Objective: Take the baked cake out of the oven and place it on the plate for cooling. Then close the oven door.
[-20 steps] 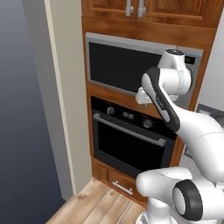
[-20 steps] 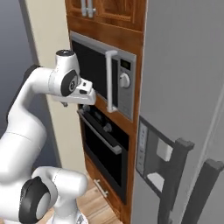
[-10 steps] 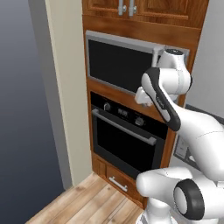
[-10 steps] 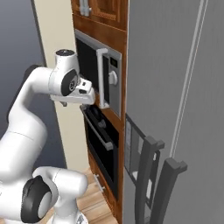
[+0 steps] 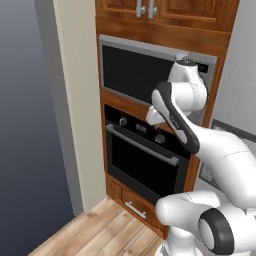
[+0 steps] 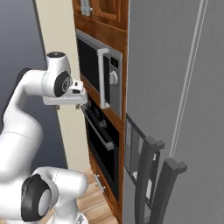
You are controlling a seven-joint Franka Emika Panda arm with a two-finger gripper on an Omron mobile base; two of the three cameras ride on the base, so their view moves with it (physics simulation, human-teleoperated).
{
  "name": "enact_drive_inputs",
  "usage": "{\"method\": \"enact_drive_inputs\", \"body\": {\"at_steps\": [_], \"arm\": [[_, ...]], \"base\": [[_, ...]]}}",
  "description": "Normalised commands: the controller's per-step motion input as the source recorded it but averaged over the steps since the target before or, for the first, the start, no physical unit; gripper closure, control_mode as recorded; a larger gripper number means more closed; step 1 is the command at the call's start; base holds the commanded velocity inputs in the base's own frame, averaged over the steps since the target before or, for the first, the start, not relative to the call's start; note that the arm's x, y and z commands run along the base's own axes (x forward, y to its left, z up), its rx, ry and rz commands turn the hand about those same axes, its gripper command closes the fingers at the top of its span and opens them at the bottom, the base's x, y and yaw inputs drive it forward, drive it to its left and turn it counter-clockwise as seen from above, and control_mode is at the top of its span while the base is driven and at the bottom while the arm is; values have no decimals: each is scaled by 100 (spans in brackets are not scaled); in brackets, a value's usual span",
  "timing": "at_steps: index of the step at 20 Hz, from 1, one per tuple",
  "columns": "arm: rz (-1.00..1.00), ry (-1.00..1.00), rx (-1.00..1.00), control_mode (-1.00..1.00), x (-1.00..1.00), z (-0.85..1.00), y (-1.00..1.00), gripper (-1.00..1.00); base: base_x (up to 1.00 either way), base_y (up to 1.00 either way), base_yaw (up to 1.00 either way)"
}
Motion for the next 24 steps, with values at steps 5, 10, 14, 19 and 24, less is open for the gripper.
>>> {"method": "enact_drive_inputs", "body": {"at_steps": [5,10,14,19,24], "arm": [[1,0,-26,-100,1,-20,49,-100],[0,0,-28,-100,18,-37,20,-100],[0,-6,-27,-100,20,-51,7,-100],[0,-19,-20,-100,9,-48,0,-100],[0,-24,-15,-100,14,-51,0,-100]], "base": [[0,0,0],[0,0,0],[0,0,0],[0,0,0],[0,0,0]]}}
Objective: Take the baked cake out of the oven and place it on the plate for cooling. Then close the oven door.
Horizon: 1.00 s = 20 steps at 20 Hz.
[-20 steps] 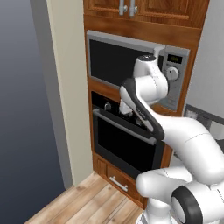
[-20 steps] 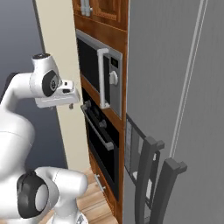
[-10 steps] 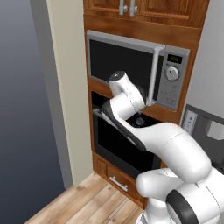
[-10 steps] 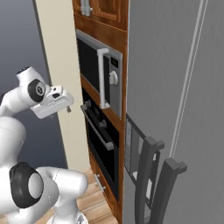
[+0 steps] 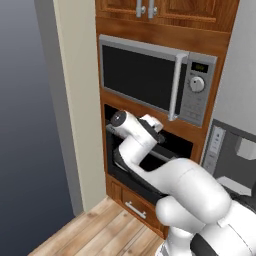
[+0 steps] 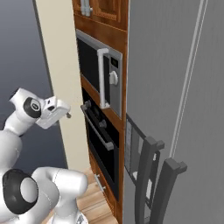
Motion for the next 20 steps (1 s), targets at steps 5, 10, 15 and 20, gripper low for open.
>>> {"method": "enact_drive_inputs", "body": {"at_steps": [5,10,15,20], "arm": [[0,-19,-13,-100,28,-46,0,-100],[0,-11,-12,-100,41,-34,0,-100],[0,-5,-10,-100,49,-35,0,-100],[0,-1,-10,-100,45,-35,0,-100]], "base": [[0,0,0],[0,0,0],[0,0,0],[0,0,0]]}}
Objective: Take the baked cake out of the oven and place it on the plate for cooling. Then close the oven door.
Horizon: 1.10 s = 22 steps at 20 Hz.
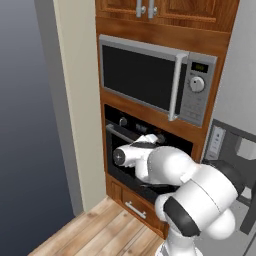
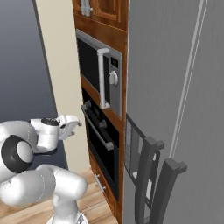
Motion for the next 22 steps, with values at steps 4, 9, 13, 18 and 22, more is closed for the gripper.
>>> {"method": "enact_drive_inputs", "body": {"at_steps": [4,9,13,18,22], "arm": [[0,0,-9,-100,46,-32,0,-100],[0,0,-9,-100,46,-33,0,-100],[0,0,-8,-100,56,-29,0,-100],[0,0,-8,-100,60,-29,0,-100],[-1,3,-7,-100,57,-34,0,-100]], "base": [[0,0,0],[0,0,0],[0,0,0],[0,0,0],[0,0,0]]}}
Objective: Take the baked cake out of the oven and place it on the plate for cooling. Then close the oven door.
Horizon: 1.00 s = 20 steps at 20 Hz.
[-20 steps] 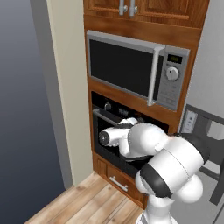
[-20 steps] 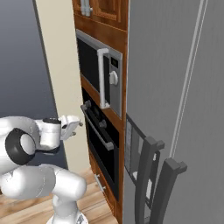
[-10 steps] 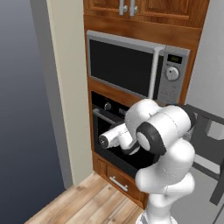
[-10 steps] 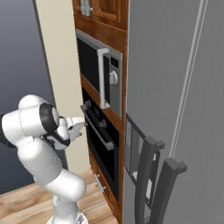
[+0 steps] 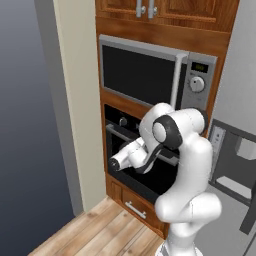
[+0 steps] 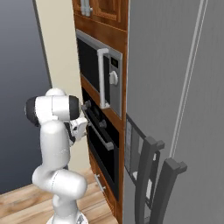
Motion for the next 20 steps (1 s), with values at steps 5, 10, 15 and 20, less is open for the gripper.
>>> {"method": "enact_drive_inputs", "body": {"at_steps": [5,10,15,20], "arm": [[-1,4,-6,-100,55,-31,-1,-100],[0,3,-5,-100,52,-33,-14,-100],[0,1,-4,-100,43,-22,-21,-100],[0,3,0,-100,33,-5,-31,-100]], "base": [[0,0,0],[0,0,0],[0,0,0],[0,0,0]]}}
